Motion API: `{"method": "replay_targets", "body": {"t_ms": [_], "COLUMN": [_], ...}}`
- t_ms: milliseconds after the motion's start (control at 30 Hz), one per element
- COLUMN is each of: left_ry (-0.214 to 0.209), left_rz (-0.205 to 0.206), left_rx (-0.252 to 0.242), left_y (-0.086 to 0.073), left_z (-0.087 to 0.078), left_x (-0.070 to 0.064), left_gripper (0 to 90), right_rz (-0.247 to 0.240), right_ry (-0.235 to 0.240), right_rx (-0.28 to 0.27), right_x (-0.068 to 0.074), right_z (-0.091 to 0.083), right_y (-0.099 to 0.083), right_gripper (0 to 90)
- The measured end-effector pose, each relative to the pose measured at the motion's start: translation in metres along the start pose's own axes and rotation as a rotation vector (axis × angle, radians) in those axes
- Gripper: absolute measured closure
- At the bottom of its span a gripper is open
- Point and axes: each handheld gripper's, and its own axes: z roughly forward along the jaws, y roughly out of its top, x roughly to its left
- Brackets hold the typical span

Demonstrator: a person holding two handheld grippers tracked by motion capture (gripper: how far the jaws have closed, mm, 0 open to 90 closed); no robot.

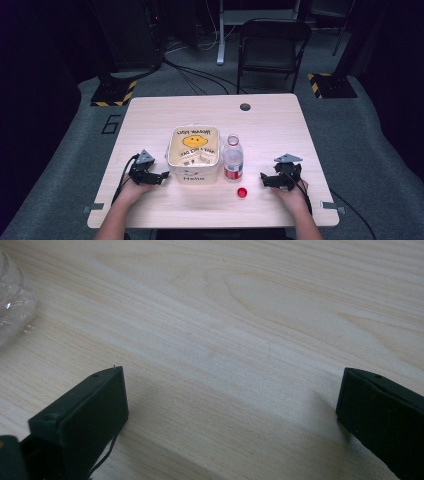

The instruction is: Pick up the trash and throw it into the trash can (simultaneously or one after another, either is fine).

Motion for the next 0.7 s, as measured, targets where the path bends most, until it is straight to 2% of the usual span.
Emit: {"method": "replay_targets", "body": {"t_ms": [167,400,700], "left_ry": [-0.001,0.004,0.001], "left_rz": [0.006,0.003,-0.004], "left_rx": [0.002,-0.004,-0.001], "left_y": [0.000,0.000,0.000], "left_z": [0.000,0.000,0.000], "left_x": [0.001,0.000,0.001], "left_gripper": [12.1,12.2,12.0], "right_rz": [-0.003,-0.032,-0.023], "right_ry": [-0.002,0.028,0.028], "right_rx": [-0.004,-0.012,-0.009], "right_x": [0.000,0.000,0.004], "right_z": [-0.003,-0.011,-0.016], "right_y": [-0.002,-0.007,-0.008], "right_gripper": [1.7,13.0,22.7]}}
